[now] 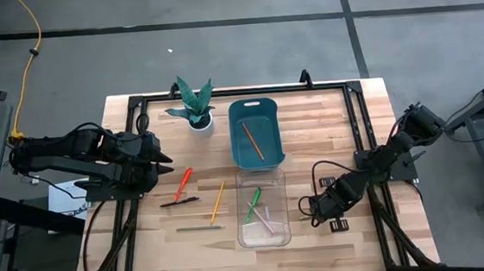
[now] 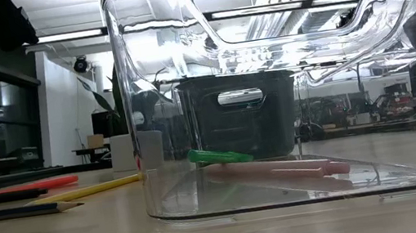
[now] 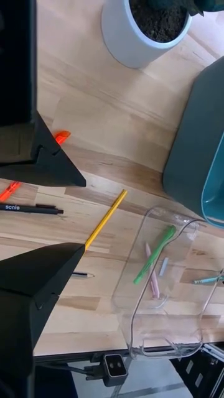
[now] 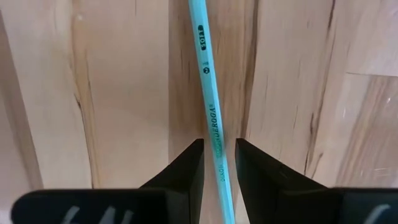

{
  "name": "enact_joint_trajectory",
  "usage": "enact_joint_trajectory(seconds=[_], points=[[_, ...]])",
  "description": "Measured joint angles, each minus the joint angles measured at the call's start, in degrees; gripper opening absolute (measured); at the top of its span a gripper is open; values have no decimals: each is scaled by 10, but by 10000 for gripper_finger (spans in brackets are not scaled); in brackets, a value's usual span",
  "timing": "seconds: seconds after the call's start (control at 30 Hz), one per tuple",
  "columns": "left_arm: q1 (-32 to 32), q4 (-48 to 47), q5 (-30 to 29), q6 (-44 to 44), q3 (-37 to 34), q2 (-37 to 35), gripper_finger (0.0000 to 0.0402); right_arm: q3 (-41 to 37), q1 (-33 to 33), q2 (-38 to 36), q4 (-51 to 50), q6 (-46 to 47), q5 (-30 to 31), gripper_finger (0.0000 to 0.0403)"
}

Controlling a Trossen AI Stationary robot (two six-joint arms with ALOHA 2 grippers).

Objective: Sort pens & pencils
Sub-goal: Put the light blue pencil into the blue bin

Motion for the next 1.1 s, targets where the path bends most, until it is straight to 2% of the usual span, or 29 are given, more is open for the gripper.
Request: enact_joint_trajectory(seconds=[0.83,0.97,1.1], points=[[0,0,-1,-2,0,0,145,-17,0,-1,3,26,16,82],[0,0,-1,-2,0,0,145,-17,0,-1,3,34,18,67],[0,0,-1,-2,0,0,145,-17,0,-1,3,36,20,34]])
